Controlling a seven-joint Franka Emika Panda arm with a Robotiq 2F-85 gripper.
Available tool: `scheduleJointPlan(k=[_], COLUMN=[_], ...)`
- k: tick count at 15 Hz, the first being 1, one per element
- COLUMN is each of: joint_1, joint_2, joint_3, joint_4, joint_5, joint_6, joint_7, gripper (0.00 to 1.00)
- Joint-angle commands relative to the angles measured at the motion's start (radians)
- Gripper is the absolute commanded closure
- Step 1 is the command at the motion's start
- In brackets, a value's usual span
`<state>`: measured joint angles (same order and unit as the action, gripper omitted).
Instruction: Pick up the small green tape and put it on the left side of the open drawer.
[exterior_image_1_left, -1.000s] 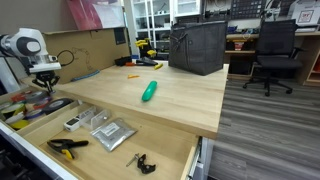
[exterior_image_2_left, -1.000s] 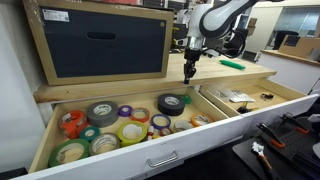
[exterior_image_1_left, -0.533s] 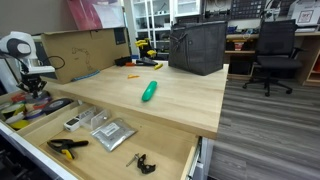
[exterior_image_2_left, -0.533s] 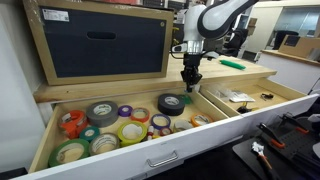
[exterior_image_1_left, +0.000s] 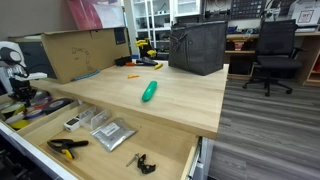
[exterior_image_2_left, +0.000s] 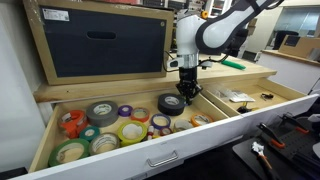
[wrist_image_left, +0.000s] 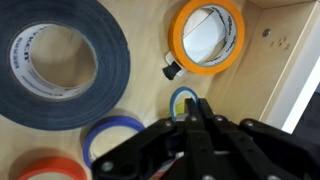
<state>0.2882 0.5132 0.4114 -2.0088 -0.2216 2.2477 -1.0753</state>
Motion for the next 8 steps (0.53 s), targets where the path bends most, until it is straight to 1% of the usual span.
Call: scheduleJointPlan(k=[1, 4, 6, 8], joint_1=[0.046, 0.058, 0.059, 0.054], joint_2=[0.012, 0.036, 0.055, 0.066], joint_3=[-0.031, -0.053, -0.059, -0.045], joint_4=[-0.016, -0.023, -0.022, -0.027], joint_5=[-0.098, -0.153, -0.156, -0.136], joint_6=[0.069, 0.179, 0.233, 0.272], joint_7=[-0.024, 0.01, 0.016, 0.01], gripper=[0.99, 0.99, 0.99, 0.99])
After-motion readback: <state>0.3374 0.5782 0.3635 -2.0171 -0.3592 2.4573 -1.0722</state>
